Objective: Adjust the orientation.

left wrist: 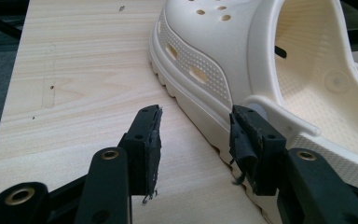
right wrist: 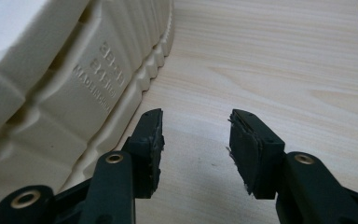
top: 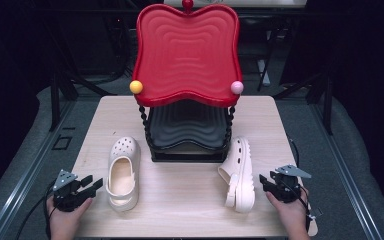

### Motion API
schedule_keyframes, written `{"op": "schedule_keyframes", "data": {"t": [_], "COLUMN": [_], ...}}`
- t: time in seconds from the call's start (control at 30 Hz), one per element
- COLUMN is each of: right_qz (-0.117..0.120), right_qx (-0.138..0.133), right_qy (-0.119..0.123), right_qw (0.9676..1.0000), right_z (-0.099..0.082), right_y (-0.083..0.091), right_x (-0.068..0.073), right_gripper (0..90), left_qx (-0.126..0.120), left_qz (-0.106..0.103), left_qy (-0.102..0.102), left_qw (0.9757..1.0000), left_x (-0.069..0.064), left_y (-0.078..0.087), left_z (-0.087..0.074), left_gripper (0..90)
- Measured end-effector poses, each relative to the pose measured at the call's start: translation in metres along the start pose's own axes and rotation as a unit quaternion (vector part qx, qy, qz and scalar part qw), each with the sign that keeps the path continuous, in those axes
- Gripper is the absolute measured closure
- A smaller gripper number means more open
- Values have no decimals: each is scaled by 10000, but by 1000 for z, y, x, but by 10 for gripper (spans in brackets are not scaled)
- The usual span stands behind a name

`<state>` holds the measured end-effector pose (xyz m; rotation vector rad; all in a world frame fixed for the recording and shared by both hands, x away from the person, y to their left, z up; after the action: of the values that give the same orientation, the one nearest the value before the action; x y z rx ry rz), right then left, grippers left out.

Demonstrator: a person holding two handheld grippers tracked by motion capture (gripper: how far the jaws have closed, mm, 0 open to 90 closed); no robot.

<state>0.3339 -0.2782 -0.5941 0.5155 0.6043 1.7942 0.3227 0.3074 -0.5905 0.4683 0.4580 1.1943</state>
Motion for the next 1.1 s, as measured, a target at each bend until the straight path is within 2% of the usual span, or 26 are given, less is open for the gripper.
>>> {"op": "schedule_keyframes", "data": {"t": [0.03, 0.17, 0.27, 0.3, 0.47, 0.6, 0.7, 0.8, 0.83, 0.93, 0.97, 1.1], "right_qz": [26, 3, 39, -1, 10, 12, 58, 81, 53, 66, 99, 98], "right_qx": [-71, -64, -37, 46, 16, 78, 23, 10, 86, 88, 17, 13], "right_qy": [-51, -96, -137, -83, -98, -93, -156, -174, -128, -125, -178, -199], "right_qw": [10000, 9999, 9999, 10000, 9999, 9999, 9999, 9998, 9999, 9999, 9998, 9998], "right_z": [0, 0, 0, -1, -1, -1, -2, -2, -3, -3, -2, -2], "right_y": [-1, 0, -1, 0, -1, 0, -1, -2, -1, -1, -2, -2], "right_x": [1, 0, 0, -1, 0, -1, 0, 1, 0, 0, 1, 0], "right_gripper": [540, 539, 540, 542, 544, 545, 545, 545, 545, 545, 545, 545], "left_qx": [-27, -31, -138, -155, -298, -324, -302, -180, -147, -78, -62, 48], "left_qz": [19, -20, -74, -101, -80, -214, -213, -141, -159, -71, -59, -17], "left_qy": [-12, 5, 30, 28, -92, -228, -310, -349, -411, -579, -591, -623], "left_qw": [10000, 10000, 9999, 9998, 9995, 9990, 9988, 9991, 9989, 9983, 9982, 9980], "left_x": [0, -4, -8, -10, -17, -25, -29, -32, -34, -36, -37, -40], "left_y": [0, 5, 9, 11, 19, 20, 16, 8, 5, -2, -5, -17], "left_z": [1, 6, 11, 13, 22, 28, 34, 41, 43, 46, 47, 46], "left_gripper": [533, 532, 529, 529, 516, 556, 639, 653, 656, 668, 677, 698]}}
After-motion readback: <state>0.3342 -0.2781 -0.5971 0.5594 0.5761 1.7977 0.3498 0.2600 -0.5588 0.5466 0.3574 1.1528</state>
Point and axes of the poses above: each handheld gripper's, and its own axes: y roughly backward along the jaws, z roughly out of its top, x roughly to its left, the point moved 6 cm from there along -y, roughly forward along the jaws, and after that the axes turned 2 degrees about z, right-handed, at the moved point
